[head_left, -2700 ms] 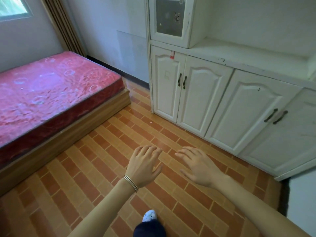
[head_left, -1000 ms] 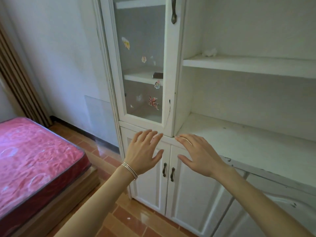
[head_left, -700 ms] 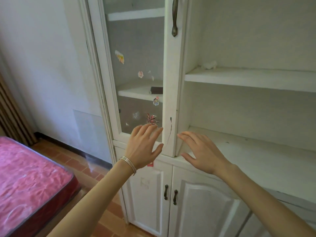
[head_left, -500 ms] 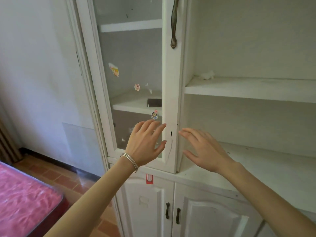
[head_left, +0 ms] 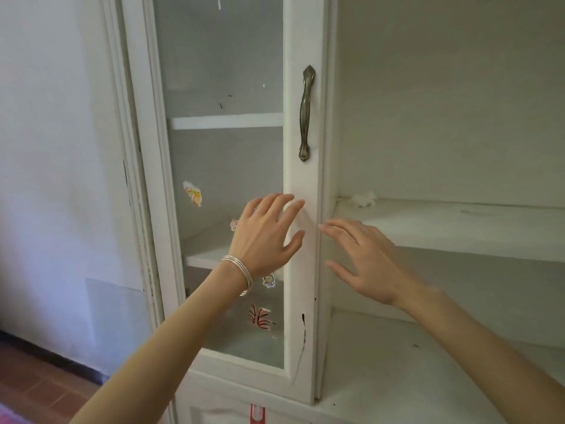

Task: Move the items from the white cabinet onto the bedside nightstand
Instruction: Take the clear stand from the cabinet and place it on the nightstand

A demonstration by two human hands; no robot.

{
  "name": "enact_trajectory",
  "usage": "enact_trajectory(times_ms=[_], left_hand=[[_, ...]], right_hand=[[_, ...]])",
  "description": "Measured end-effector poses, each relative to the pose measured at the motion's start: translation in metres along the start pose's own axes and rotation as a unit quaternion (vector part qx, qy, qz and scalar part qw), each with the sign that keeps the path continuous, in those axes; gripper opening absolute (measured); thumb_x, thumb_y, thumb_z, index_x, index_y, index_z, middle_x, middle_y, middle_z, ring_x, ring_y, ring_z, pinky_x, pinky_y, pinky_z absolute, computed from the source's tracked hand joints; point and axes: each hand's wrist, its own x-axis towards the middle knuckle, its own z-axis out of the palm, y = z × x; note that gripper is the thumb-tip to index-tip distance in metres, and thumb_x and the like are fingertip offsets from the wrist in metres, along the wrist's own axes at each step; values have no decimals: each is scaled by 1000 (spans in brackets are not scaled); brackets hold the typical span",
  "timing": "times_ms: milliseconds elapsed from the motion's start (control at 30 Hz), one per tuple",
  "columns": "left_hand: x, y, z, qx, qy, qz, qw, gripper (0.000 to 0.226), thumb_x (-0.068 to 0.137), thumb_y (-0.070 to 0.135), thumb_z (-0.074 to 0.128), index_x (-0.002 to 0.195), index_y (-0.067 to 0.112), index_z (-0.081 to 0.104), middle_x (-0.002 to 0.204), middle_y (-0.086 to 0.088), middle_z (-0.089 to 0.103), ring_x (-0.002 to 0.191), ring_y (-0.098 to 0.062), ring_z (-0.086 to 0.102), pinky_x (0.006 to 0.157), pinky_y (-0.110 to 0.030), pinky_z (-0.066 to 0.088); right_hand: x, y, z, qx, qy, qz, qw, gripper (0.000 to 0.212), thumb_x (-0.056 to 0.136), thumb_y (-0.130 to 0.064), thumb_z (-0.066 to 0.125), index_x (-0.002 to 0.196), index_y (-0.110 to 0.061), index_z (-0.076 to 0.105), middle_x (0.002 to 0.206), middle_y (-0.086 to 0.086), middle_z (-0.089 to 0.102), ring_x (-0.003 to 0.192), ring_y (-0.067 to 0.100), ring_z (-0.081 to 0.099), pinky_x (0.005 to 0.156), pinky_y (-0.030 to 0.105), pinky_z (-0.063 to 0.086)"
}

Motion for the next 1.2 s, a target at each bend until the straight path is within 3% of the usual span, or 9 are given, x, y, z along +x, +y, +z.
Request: enact_trajectory(times_ms=[400, 533, 633, 800, 1200], left_hand=[[92, -20, -26, 50, 98, -2, 994, 48, 86, 39, 44, 128, 18, 51, 130, -11, 51, 117, -27, 47, 98, -37, 32], [104, -24, -26, 74, 109, 3, 991, 37, 86, 34, 47, 119, 20, 57, 124, -11, 54, 113, -27, 47, 96, -39, 34], [110, -23, -27, 95, 131, 14, 987, 24, 85, 27, 49, 103, 17, 61, 109, -11, 59, 100, -29, 53, 86, -38, 37], [114, -21, -34, 148, 124, 16, 981, 18, 85, 26, 46, 94, 18, 60, 98, -10, 59, 89, -30, 54, 80, -41, 38], [71, -34, -87, 141, 186, 39, 972, 19, 88, 26, 47, 95, 19, 63, 96, -9, 60, 85, -29, 55, 90, -42, 36]], right_hand=[[47, 45, -33, -26, 91, -29, 995, 53, 83, -43, 42, 128, -16, 48, 125, 5, 54, 113, 23, 52, 93, 36, 42], [52, 55, -35, -36, 96, -31, 994, 53, 84, -44, 41, 129, -17, 47, 127, 5, 54, 114, 23, 52, 94, 35, 41], [54, 56, -33, -33, 99, -32, 994, 53, 84, -44, 41, 128, -16, 48, 127, 6, 54, 113, 23, 52, 93, 36, 42], [53, 55, -30, -19, 84, -39, 996, 53, 84, -44, 41, 130, -18, 46, 129, 4, 53, 115, 21, 51, 94, 34, 41], [46, 20, -36, -7, 62, -40, 997, 55, 84, -48, 39, 132, -21, 44, 131, 0, 51, 117, 12, 42, 95, 23, 28]])
